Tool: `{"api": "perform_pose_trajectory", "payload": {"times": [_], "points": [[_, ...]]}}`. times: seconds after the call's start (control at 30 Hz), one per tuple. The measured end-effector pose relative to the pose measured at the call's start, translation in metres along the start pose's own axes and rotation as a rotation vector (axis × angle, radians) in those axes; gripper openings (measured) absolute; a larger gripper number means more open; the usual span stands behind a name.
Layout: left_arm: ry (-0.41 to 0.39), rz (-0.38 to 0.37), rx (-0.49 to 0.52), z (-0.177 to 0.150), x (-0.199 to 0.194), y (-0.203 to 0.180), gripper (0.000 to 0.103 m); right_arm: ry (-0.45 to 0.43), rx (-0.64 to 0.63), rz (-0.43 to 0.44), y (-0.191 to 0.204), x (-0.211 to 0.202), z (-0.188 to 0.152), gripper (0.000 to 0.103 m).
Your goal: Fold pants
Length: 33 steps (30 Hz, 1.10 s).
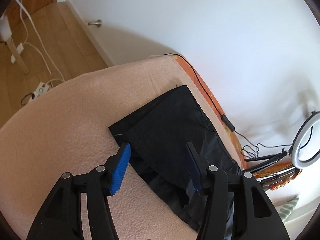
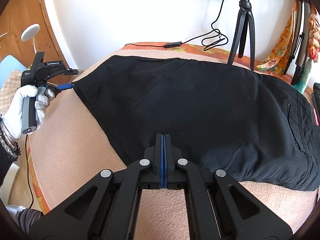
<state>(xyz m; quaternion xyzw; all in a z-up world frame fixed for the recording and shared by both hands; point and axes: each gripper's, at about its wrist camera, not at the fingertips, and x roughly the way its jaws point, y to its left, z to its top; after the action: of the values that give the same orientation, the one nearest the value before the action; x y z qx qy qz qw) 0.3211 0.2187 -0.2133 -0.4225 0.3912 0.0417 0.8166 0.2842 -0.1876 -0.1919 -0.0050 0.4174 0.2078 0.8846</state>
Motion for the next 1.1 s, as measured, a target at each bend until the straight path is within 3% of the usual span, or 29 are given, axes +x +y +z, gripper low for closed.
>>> {"api": "perform_pose_trajectory", "payload": {"times": [0.1,0.2,0.33,0.43,0.57,0.63,0.7,0.77,0.83,0.93,1.1], "points": [[0.021,-0.032,-0.137,-0.004,0.001,0.021,0.055,0.002,-0.015,-0.003,0.003,0.001,-0.001,0.001],[-0.02,-0.044,-0.128,-0.008,0.002,0.021,0.055,0.004,-0.025,-0.009,0.006,0.002,-0.001,0.001],[-0.019,-0.118,-0.161,0.004,0.018,0.019,0.054,0.01,-0.025,-0.008,0.005,0.004,-0.002,0.001],[-0.017,-0.092,-0.093,0.011,0.026,0.009,0.041,0.013,-0.026,-0.01,0.004,0.005,-0.003,0.001],[0.015,-0.156,-0.092,-0.013,0.023,0.008,0.038,0.017,-0.029,-0.007,0.005,0.007,-0.003,0.001],[-0.011,-0.108,0.031,-0.02,0.024,-0.004,0.037,0.019,-0.026,0.0,0.006,0.008,-0.003,0.001],[-0.014,-0.105,0.034,-0.013,0.028,-0.005,0.035,0.024,-0.029,0.002,0.007,0.009,-0.004,0.001],[-0.023,-0.097,-0.01,-0.001,0.034,-0.003,0.028,0.025,-0.041,0.001,0.01,0.009,-0.005,0.001],[-0.025,-0.092,-0.021,0.007,0.039,-0.003,0.009,0.023,-0.047,0.001,0.012,0.008,-0.005,0.001],[-0.042,-0.072,0.029,0.005,0.041,-0.011,0.004,0.021,-0.041,-0.002,0.01,0.008,-0.004,0.001],[-0.101,-0.08,0.152,-0.003,0.024,-0.036,0.003,0.015,-0.004,0.007,0.003,0.005,-0.004,0.001]]}}
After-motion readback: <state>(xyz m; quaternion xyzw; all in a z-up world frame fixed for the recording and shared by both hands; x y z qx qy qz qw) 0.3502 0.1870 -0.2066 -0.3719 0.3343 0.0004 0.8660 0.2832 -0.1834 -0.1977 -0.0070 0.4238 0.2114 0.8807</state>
